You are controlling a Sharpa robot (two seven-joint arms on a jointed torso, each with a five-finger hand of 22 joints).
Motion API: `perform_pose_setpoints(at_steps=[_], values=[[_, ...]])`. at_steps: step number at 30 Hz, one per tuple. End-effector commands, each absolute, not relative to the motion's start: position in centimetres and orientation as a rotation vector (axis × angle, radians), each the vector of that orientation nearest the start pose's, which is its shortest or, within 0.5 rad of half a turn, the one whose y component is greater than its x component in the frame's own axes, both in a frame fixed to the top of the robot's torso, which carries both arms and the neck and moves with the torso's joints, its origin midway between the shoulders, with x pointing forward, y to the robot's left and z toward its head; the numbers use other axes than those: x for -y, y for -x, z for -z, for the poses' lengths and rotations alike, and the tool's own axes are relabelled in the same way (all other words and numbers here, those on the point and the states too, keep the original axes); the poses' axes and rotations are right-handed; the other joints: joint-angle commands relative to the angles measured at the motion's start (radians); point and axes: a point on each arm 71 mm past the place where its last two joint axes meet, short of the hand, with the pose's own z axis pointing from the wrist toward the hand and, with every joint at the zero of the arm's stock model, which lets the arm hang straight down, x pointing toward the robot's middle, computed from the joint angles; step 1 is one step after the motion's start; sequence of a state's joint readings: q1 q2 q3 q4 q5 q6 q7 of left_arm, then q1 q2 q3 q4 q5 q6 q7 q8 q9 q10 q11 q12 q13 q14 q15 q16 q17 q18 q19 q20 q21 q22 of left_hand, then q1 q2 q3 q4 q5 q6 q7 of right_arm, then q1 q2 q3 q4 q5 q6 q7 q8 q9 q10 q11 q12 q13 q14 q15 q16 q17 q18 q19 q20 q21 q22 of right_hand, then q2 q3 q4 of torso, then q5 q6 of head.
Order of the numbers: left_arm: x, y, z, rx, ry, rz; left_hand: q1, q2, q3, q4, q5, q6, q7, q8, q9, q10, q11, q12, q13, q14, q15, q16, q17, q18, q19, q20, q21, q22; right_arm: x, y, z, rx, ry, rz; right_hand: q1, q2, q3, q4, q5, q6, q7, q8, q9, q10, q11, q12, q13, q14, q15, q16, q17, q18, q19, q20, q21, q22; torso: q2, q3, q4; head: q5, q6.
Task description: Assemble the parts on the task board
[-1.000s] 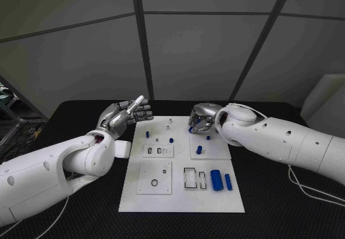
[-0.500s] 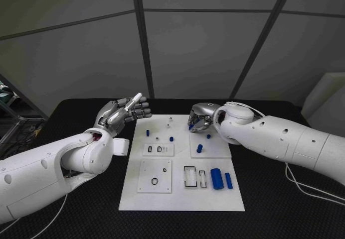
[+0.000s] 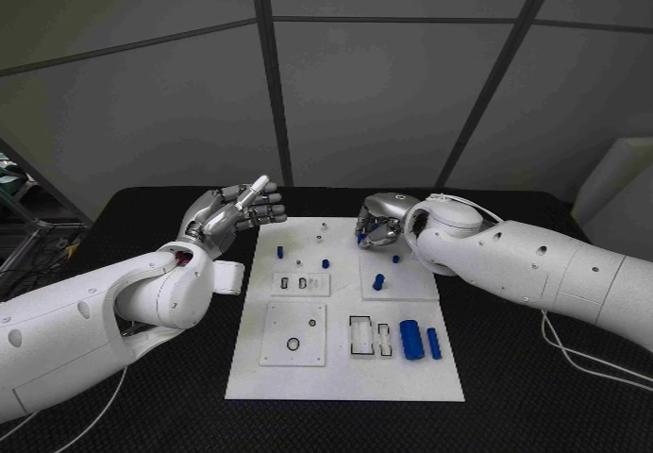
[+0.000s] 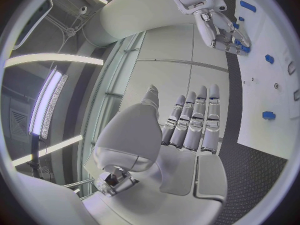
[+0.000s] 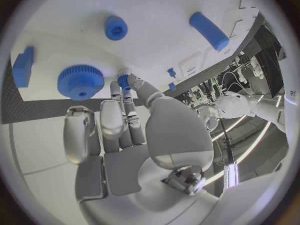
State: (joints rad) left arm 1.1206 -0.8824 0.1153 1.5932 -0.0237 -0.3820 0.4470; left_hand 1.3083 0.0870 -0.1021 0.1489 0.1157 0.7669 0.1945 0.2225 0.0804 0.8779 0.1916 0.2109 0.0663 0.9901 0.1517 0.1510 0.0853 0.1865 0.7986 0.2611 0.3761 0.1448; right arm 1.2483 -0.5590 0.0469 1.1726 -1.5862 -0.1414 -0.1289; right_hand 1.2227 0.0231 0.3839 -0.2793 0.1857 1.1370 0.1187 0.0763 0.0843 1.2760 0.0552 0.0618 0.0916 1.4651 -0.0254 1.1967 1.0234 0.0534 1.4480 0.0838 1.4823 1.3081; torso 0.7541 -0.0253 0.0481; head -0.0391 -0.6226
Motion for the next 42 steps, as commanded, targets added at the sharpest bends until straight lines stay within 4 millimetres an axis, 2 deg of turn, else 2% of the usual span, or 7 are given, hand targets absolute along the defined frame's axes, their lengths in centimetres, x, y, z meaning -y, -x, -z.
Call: perform_pose_setpoints(at_steps=[1,8,16,22,29,30,42], values=[[-21.7,-48.5,14.7,-1.238,1.090,1.608,0.005,0.006,-0.001,-0.007,0.005,0.006,0.037,-0.006,-0.001,0.004,0.002,-0.007,0.000,-0.001,0.003,-0.005,-0.001,-0.005,0.009,-0.001,0.004,-0.001,15.1,-55.8,14.7,-1.551,0.222,-0.540,0.016,0.008,0.007,-0.001,-0.004,0.006,0.001,0.002,0.001,0.010,-0.003,0.002,0.002,0.018,-0.003,0.007,0.002,-0.013,0.011,0.000,0.007,0.061,0.001,-0.0009,0.0001,0.002,0.003],[-21.7,-48.6,14.7,-1.237,1.091,1.605,0.006,0.006,-0.001,-0.007,0.006,0.006,0.037,-0.006,-0.002,0.004,0.002,-0.008,0.000,-0.001,0.003,-0.005,-0.001,-0.005,0.009,-0.001,0.004,-0.002,14.1,-55.8,14.1,-1.478,0.203,-0.577,0.016,0.003,0.013,-0.003,-0.005,0.006,0.001,-0.001,0.001,0.009,-0.002,0.000,0.003,0.018,-0.003,0.009,0.003,-0.013,0.012,0.000,0.008,0.064,0.003,-0.0014,0.0023,0.004,0.010],[-21.6,-48.7,14.7,-1.238,1.091,1.606,0.006,0.005,-0.002,-0.008,0.006,0.006,0.037,-0.007,-0.002,0.004,0.002,-0.008,-0.001,-0.001,0.003,-0.006,-0.001,-0.005,0.009,-0.001,0.004,-0.002,12.5,-56.7,14.2,-1.463,0.199,-0.594,0.012,-0.005,0.021,-0.002,-0.007,0.002,0.004,-0.006,0.001,0.003,0.000,-0.002,0.003,0.017,-0.001,0.009,0.001,-0.012,0.010,0.001,0.007,0.061,0.005,-0.0027,0.0045,0.003,0.015],[-21.4,-48.8,14.7,-1.239,1.091,1.608,0.007,0.004,-0.003,-0.010,0.006,0.005,0.037,-0.008,-0.003,0.003,0.003,-0.011,-0.001,-0.001,0.004,-0.008,-0.002,-0.005,0.010,-0.001,0.004,-0.003,11.3,-57.4,14.5,-1.480,0.206,-0.596,0.005,-0.010,0.032,0.001,-0.010,-0.004,0.007,-0.011,0.000,-0.010,0.004,-0.003,0.002,0.015,0.002,0.012,0.001,-0.012,0.008,0.003,0.008,0.061,0.006,-0.0016,0.0036,0.007,0.013],[-21.1,-48.9,14.4,-1.238,1.086,1.614,0.006,0.003,-0.004,-0.011,0.007,0.003,0.037,-0.010,-0.004,0.003,0.003,-0.012,-0.001,0.000,0.004,-0.009,-0.002,-0.005,0.010,-0.001,0.004,-0.003,10.2,-57.9,14.9,-1.505,0.216,-0.594,0.003,-0.013,0.036,0.002,-0.011,-0.007,0.008,-0.012,0.000,-0.015,0.006,-0.003,0.001,0.015,0.004,0.014,0.002,-0.012,0.008,0.004,0.008,0.060,0.011,-0.0040,0.0058,0.010,0.017],[-21.1,-48.9,14.4,-1.237,1.084,1.615,0.006,0.003,-0.004,-0.011,0.007,0.003,0.037,-0.010,-0.004,0.003,0.003,-0.012,-0.001,0.000,0.004,-0.009,-0.002,-0.005,0.010,-0.001,0.004,-0.003,10.1,-58.0,15.0,-1.507,0.217,-0.594,0.003,-0.013,0.036,0.002,-0.011,-0.007,0.008,-0.012,0.000,-0.015,0.006,-0.003,0.001,0.015,0.004,0.014,0.002,-0.012,0.007,0.004,0.008,0.060,0.012,-0.0035,0.0044,0.011,0.017],[-21.0,-49.0,14.0,-1.233,1.075,1.619,0.006,0.003,-0.005,-0.012,0.007,0.003,0.037,-0.011,-0.004,0.002,0.003,-0.014,-0.001,-0.001,0.004,-0.011,-0.002,-0.005,0.011,-0.001,0.003,-0.004,9.4,-58.3,15.2,-1.524,0.222,-0.591,-0.002,-0.016,0.041,0.004,-0.013,-0.011,0.010,-0.013,-0.001,-0.020,0.008,-0.002,0.000,0.014,0.005,0.014,0.000,-0.012,0.006,0.006,0.007,0.059,0.012,-0.0038,0.0068,0.014,0.014]])
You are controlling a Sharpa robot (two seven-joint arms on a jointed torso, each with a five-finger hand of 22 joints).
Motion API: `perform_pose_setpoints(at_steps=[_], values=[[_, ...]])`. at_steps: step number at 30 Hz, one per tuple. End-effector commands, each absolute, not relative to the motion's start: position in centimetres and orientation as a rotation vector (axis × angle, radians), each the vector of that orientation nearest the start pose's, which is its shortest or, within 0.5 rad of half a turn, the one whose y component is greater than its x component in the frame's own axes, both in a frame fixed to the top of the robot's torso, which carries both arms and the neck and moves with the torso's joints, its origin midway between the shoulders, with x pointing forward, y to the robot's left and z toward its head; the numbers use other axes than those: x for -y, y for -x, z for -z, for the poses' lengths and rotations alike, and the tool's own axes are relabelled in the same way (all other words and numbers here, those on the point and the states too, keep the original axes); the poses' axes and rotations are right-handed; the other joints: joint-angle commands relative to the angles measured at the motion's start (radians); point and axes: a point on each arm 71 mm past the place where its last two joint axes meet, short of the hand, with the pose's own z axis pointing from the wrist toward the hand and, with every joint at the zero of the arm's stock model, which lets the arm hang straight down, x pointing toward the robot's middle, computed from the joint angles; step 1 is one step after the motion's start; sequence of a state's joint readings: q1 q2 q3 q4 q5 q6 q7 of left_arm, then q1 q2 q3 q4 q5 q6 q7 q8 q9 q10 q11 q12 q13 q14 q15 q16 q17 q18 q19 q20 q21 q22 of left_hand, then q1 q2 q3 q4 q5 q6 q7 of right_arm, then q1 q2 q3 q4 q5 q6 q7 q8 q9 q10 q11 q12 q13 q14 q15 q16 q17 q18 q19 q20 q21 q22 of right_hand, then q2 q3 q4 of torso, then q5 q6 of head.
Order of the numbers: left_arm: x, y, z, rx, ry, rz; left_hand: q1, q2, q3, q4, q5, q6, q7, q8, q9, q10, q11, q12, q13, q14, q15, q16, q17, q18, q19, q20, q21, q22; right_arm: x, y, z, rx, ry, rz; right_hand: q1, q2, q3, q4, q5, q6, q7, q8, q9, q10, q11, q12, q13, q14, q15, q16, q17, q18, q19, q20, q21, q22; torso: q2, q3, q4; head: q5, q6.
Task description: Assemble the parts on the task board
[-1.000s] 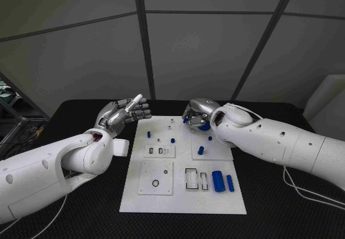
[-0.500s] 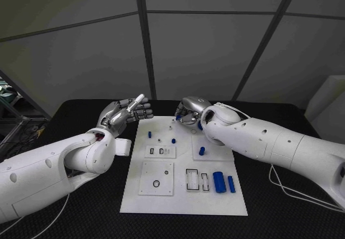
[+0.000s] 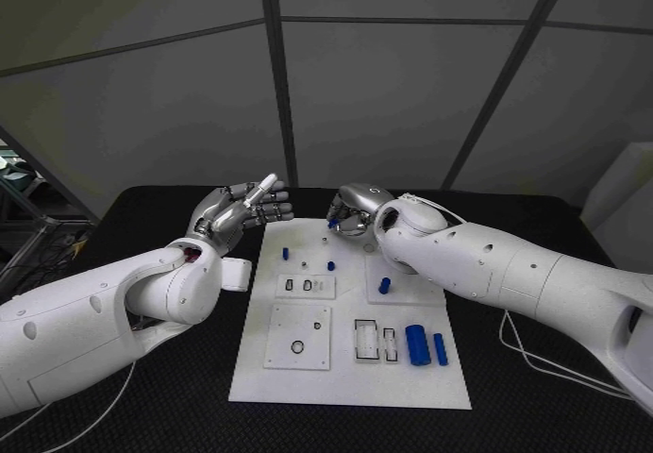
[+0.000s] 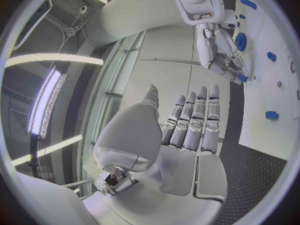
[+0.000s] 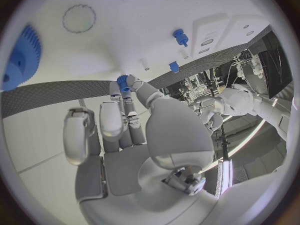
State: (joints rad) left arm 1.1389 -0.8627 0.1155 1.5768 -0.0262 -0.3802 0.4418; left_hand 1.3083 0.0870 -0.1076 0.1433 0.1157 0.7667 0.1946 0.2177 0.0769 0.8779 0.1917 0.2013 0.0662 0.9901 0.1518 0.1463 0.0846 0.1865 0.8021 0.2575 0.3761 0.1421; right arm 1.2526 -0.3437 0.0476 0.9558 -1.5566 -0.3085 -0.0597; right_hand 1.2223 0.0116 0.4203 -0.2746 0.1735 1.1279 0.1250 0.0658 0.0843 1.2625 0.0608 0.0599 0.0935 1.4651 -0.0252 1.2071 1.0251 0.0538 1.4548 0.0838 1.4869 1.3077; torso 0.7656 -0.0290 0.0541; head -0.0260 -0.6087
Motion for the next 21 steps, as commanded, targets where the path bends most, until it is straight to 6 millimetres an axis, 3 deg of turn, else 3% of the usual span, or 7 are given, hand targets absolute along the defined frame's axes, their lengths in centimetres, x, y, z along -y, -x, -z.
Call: perform_pose_setpoints(at_steps=[1,14,21], values=[[-20.98,-49.03,13.92,-1.233,1.074,1.619,0.006,0.003,0.001,-0.006,0.007,0.003,0.037,-0.007,-0.001,0.002,0.003,-0.004,-0.001,-0.001,0.004,-0.006,-0.001,-0.005,0.007,0.003,0.004,-0.001,9.41,-58.35,15.22,-1.525,0.221,-0.589,-0.002,-0.005,0.005,0.000,-0.001,-0.001,0.003,-0.002,-0.001,-0.007,0.002,0.000,-0.002,0.014,0.005,0.004,-0.001,-0.012,-0.001,0.006,0.003,0.059,0.001,-0.0003,0.0011,0.001,0.000],[-20.88,-49.14,13.58,-1.229,1.067,1.623,0.006,0.003,0.001,-0.006,0.007,0.003,0.037,-0.007,-0.001,0.002,0.003,-0.004,-0.001,-0.001,0.004,-0.006,-0.001,-0.005,0.007,0.003,0.004,-0.001,9.09,-58.67,15.41,-1.553,0.226,-0.570,-0.011,-0.013,0.012,0.004,-0.004,-0.008,0.006,-0.003,-0.002,-0.021,0.006,-0.001,-0.004,0.011,0.008,0.000,-0.009,-0.009,-0.010,0.009,-0.003,0.046,0.002,0.0000,-0.0006,0.003,-0.001],[-20.91,-49.18,13.43,-1.228,1.064,1.623,0.007,0.003,0.000,-0.007,0.007,0.003,0.037,-0.008,-0.001,0.002,0.004,-0.006,-0.001,-0.002,0.005,-0.008,-0.002,-0.005,0.007,0.003,0.003,-0.001,8.97,-58.80,15.47,-1.558,0.229,-0.563,-0.030,-0.043,0.031,0.009,-0.008,-0.050,0.023,-0.005,-0.010,-0.097,0.028,-0.002,-0.020,0.004,0.028,-0.009,-0.027,-0.003,-0.030,0.024,-0.015,0.016,0.003,-0.0002,-0.0011,0.004,0.000]])
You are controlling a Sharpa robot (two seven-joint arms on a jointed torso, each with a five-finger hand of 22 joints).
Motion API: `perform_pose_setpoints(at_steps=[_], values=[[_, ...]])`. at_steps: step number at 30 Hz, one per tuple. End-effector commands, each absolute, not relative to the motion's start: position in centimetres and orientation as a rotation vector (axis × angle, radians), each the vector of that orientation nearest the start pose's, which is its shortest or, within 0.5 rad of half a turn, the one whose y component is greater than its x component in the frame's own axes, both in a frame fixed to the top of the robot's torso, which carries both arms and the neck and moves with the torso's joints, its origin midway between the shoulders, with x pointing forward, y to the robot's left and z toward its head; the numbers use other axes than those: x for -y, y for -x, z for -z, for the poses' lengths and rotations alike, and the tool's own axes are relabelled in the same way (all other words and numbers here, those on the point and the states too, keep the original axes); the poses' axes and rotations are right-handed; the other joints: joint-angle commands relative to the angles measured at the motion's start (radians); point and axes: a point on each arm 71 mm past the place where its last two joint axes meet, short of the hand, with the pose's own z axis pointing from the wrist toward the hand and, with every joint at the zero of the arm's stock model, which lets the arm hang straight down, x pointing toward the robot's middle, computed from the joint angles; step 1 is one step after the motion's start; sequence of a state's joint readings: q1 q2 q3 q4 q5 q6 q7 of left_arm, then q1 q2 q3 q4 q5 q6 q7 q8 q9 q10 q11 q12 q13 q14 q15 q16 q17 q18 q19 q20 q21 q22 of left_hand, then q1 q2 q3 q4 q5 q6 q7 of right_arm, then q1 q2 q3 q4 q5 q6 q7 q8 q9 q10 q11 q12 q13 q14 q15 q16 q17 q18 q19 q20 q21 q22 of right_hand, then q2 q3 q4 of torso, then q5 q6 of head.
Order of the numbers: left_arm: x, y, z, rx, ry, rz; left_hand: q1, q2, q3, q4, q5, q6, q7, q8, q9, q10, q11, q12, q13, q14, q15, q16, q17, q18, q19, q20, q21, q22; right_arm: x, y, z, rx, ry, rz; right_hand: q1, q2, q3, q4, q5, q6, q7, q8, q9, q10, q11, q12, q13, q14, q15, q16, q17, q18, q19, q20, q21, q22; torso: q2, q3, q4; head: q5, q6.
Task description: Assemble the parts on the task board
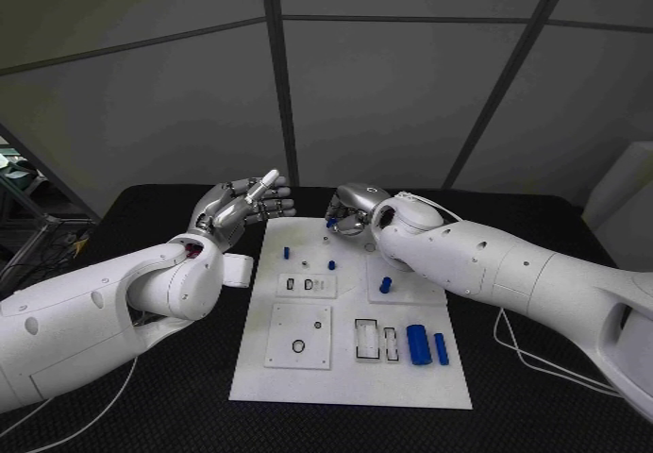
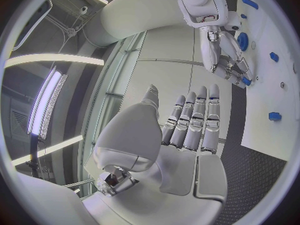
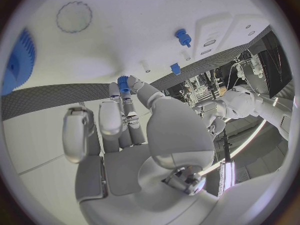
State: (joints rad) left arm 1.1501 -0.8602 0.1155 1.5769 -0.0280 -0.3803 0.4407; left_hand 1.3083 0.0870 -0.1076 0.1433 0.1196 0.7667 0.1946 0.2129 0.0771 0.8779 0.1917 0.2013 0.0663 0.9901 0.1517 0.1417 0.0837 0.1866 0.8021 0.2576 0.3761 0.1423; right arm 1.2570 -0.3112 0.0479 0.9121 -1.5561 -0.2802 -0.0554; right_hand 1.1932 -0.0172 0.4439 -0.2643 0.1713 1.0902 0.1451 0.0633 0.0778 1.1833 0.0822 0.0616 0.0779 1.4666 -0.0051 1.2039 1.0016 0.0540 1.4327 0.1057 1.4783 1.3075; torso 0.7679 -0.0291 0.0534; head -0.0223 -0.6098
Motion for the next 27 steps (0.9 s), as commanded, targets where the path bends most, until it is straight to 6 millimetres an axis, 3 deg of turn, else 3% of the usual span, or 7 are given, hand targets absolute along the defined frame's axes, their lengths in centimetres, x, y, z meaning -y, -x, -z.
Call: perform_pose_setpoints(at_steps=[1,5,10,13,16,23,27], values=[[-20.9,-49.2,13.4,-1.228,1.064,1.623,0.007,0.003,0.000,-0.008,0.003,0.003,0.037,-0.003,-0.002,0.002,0.004,-0.006,-0.001,-0.002,0.005,-0.004,-0.001,-0.005,0.007,0.003,0.003,-0.002,8.9,-58.8,15.5,-1.560,0.230,-0.563,-0.003,-0.018,0.009,-0.001,-0.006,-0.016,0.004,-0.003,-0.005,-0.024,0.009,-0.003,-0.006,0.002,0.009,-0.006,-0.005,-0.003,-0.010,0.005,-0.008,0.014,0.001,-0.0002,-0.0001,0.001,0.000],[-20.9,-49.2,13.4,-1.227,1.064,1.622,0.007,0.003,0.000,-0.008,0.003,0.003,0.037,-0.003,-0.002,0.002,0.004,-0.006,-0.001,-0.002,0.005,-0.004,-0.001,-0.005,0.007,0.003,0.003,-0.002,8.9,-58.8,15.5,-1.567,0.236,-0.564,-0.006,-0.025,0.011,0.000,-0.008,-0.022,0.006,-0.002,-0.005,-0.033,0.012,-0.003,-0.008,0.000,0.012,-0.008,-0.010,-0.001,-0.016,0.008,-0.012,0.005,0.001,0.0000,-0.0002,0.003,0.000],[-21.0,-49.2,13.3,-1.227,1.063,1.622,0.007,0.003,0.000,-0.008,0.003,0.003,0.037,-0.003,-0.002,0.002,0.004,-0.006,-0.001,-0.002,0.005,-0.004,-0.001,-0.005,0.007,0.003,0.003,-0.002,9.0,-58.8,15.4,-1.550,0.230,-0.565,-0.012,-0.052,0.006,0.003,-0.018,-0.057,0.017,-0.003,-0.011,-0.085,0.023,-0.003,-0.012,-0.012,0.023,-0.028,-0.042,0.009,-0.044,0.018,-0.032,-0.039,0.001,0.0003,-0.0021,0.004,0.001],[-21.0,-49.2,13.3,-1.227,1.064,1.620,0.007,0.003,0.000,-0.008,0.003,0.003,0.037,-0.003,-0.002,0.002,0.004,-0.006,-0.001,-0.002,0.005,-0.004,-0.001,-0.005,0.007,0.003,0.003,-0.002,9.2,-58.8,15.1,-1.518,0.220,-0.569,0.003,-0.072,-0.023,0.007,-0.101,-0.119,0.015,-0.002,-0.014,-0.172,0.035,-0.002,-0.013,-0.036,0.034,-0.072,-0.104,0.031,-0.112,0.029,-0.083,-0.146,0.001,0.0003,-0.0018,0.004,0.002],[-21.1,-49.3,13.3,-1.227,1.064,1.618,0.007,0.003,-0.001,-0.008,0.003,0.003,0.037,-0.004,-0.002,0.002,0.004,-0.007,-0.001,-0.003,0.005,-0.005,-0.001,-0.006,0.007,0.003,0.003,-0.002,9.4,-58.7,14.9,-1.492,0.212,-0.575,0.028,-0.085,-0.067,0.027,-0.110,-0.156,0.002,0.001,-0.012,-0.224,0.047,0.001,-0.008,-0.051,0.041,-0.103,-0.147,0.046,-0.160,0.041,-0.129,-0.228,0.001,0.0013,-0.0022,0.003,0.004],[-21.5,-49.3,13.3,-1.226,1.067,1.609,0.006,0.002,-0.002,-0.009,0.003,0.002,0.036,-0.005,-0.002,0.001,0.004,-0.008,-0.001,-0.004,0.005,-0.006,-0.001,-0.006,0.007,0.003,0.003,-0.003,11.9,-58.0,14.2,-1.456,0.158,-0.597,0.048,-0.081,-0.093,0.051,-0.104,-0.121,0.024,0.009,-0.007,-0.177,0.035,0.013,0.005,-0.036,0.034,-0.083,-0.128,0.041,-0.135,0.034,-0.121,-0.204,0.000,0.0017,-0.0052,0.005,0.008],[-21.9,-49.3,13.4,-1.225,1.070,1.601,0.006,0.002,-0.002,-0.009,0.003,0.002,0.036,-0.005,-0.002,0.001,0.004,-0.008,-0.001,-0.004,0.005,-0.006,-0.001,-0.006,0.007,0.003,0.003,-0.003,15.0,-57.2,13.4,-1.474,0.074,-0.610,0.030,-0.075,-0.101,0.074,-0.098,-0.088,0.020,0.014,-0.005,-0.074,0.020,0.047,0.026,-0.013,0.023,-0.043,-0.078,0.028,-0.088,0.026,-0.088,-0.135,-0.003,0.0045,-0.0142,0.006,0.013]])
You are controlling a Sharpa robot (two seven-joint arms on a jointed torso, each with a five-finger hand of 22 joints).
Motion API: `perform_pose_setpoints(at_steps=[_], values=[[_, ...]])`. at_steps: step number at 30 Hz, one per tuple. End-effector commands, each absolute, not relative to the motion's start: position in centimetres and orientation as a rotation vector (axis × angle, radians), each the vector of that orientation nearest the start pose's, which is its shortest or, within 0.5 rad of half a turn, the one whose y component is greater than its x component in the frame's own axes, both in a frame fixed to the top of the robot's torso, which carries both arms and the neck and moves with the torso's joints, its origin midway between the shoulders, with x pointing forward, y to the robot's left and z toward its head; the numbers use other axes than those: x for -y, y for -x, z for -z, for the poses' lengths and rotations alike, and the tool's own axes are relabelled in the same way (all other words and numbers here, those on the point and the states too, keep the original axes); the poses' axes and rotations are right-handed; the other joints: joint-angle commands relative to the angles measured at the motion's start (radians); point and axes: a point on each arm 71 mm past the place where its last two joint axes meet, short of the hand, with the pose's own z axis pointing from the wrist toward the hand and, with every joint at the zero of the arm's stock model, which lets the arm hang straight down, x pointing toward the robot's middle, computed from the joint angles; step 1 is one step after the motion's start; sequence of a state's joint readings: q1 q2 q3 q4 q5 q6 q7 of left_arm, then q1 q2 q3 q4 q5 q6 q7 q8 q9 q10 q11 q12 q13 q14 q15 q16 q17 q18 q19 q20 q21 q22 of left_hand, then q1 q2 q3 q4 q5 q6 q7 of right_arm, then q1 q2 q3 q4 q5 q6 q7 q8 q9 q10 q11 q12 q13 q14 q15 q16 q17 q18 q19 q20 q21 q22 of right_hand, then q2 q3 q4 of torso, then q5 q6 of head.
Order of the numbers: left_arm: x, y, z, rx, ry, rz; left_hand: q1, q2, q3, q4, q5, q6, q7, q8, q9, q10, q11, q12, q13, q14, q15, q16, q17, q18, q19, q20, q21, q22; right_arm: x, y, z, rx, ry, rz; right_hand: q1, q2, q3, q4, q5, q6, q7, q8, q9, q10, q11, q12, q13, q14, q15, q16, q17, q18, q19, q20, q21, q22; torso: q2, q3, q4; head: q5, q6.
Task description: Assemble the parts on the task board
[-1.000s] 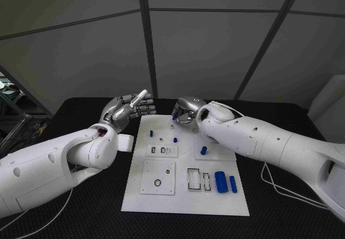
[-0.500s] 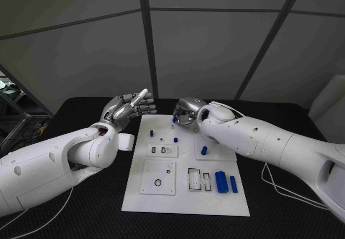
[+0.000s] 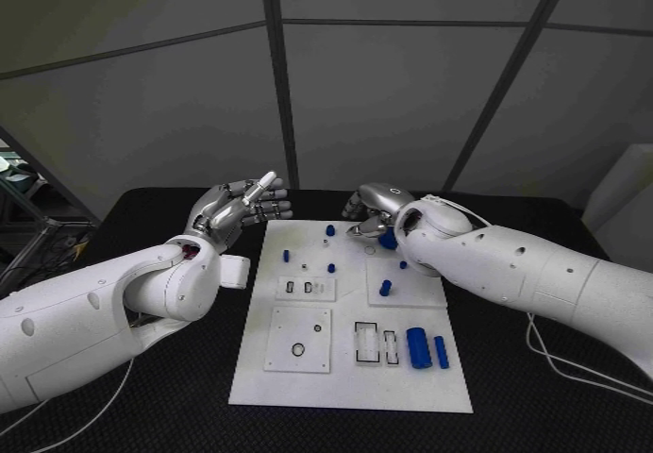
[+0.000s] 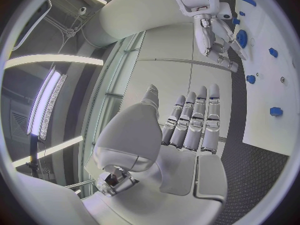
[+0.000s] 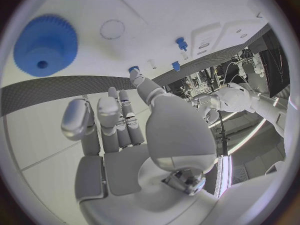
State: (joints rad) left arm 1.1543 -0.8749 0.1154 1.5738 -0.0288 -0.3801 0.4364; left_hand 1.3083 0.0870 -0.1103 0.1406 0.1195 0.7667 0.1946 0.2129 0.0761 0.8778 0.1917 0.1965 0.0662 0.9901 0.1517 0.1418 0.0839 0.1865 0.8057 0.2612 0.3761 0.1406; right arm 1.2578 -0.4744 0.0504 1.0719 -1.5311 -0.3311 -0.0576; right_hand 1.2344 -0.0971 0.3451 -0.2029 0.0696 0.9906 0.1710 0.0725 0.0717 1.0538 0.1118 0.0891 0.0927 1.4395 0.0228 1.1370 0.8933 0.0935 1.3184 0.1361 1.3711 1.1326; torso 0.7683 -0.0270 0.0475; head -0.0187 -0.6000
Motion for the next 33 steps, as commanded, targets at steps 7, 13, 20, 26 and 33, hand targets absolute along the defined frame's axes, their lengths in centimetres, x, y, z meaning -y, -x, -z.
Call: perform_pose_setpoints(at_steps=[7,13,20,26,33], values=[[-22.2,-49.4,13.4,-1.226,1.073,1.594,0.006,0.002,0.000,-0.006,0.002,0.002,0.035,-0.005,-0.002,0.001,0.005,-0.004,-0.001,-0.004,0.006,-0.007,-0.002,-0.006,0.004,0.000,0.003,-0.001,19.3,-56.2,12.9,-1.586,-0.048,-0.584,-0.071,-0.048,-0.042,0.099,-0.001,-0.004,-0.059,-0.007,-0.004,0.341,-0.088,0.176,0.131,0.045,-0.075,0.103,0.124,-0.048,0.134,-0.071,0.106,0.218,-0.007,0.0079,-0.0215,-0.001,0.007],[-22.3,-49.5,13.5,-1.225,1.074,1.591,0.006,0.002,0.000,-0.006,0.002,0.002,0.035,-0.005,-0.002,0.001,0.005,-0.004,-0.001,-0.004,0.006,-0.007,-0.002,-0.006,0.004,0.000,0.003,-0.001,21.5,-55.9,13.2,-1.668,-0.107,-0.530,-0.039,-0.095,-0.106,0.240,-0.004,-0.029,-0.068,-0.008,-0.002,0.370,-0.091,0.683,0.641,0.074,-0.082,0.243,0.323,-0.069,0.189,-0.081,0.152,0.321,-0.008,0.0095,-0.0239,-0.008,0.006],[-22.2,-49.6,13.6,-1.227,1.074,1.594,0.006,0.002,0.000,-0.006,0.002,0.002,0.035,-0.005,-0.002,0.001,0.004,-0.005,-0.001,-0.004,0.006,-0.008,-0.002,-0.006,0.004,0.000,0.003,-0.001,21.7,-56.2,13.6,-1.712,-0.115,-0.498,0.022,-0.109,-0.129,0.337,-0.001,-0.039,-0.058,-0.007,-0.002,0.345,-0.082,1.034,1.007,0.080,-0.069,0.294,0.399,-0.075,0.204,-0.069,0.166,0.353,-0.005,0.0096,-0.0215,-0.012,0.004],[-22.1,-49.6,13.6,-1.228,1.075,1.594,0.006,0.002,0.000,-0.006,0.002,0.002,0.035,-0.005,-0.002,0.001,0.004,-0.005,-0.001,-0.004,0.006,-0.008,-0.002,-0.006,0.004,0.000,0.003,-0.001,21.4,-56.6,14.0,-1.733,-0.109,-0.476,0.038,-0.116,-0.136,0.362,-0.002,-0.047,-0.053,-0.008,-0.002,0.357,-0.080,1.113,1.089,0.082,-0.065,0.306,0.419,-0.077,0.209,-0.066,0.170,0.363,-0.006,0.0080,-0.0202,-0.014,0.001],[-22.0,-49.7,13.6,-1.229,1.075,1.596,0.006,0.002,0.000,-0.006,0.002,0.002,0.035,-0.005,-0.002,0.001,0.004,-0.005,-0.001,-0.004,0.006,-0.008,-0.002,-0.006,0.004,0.000,0.003,-0.001,21.0,-57.0,14.2,-1.736,-0.102,-0.455,0.056,-0.113,-0.135,0.377,0.004,-0.047,-0.052,-0.007,-0.002,0.372,-0.078,1.174,1.152,0.085,-0.063,0.317,0.437,-0.079,0.216,-0.064,0.175,0.375,-0.006,0.0074,-0.0207,-0.013,-0.003]])
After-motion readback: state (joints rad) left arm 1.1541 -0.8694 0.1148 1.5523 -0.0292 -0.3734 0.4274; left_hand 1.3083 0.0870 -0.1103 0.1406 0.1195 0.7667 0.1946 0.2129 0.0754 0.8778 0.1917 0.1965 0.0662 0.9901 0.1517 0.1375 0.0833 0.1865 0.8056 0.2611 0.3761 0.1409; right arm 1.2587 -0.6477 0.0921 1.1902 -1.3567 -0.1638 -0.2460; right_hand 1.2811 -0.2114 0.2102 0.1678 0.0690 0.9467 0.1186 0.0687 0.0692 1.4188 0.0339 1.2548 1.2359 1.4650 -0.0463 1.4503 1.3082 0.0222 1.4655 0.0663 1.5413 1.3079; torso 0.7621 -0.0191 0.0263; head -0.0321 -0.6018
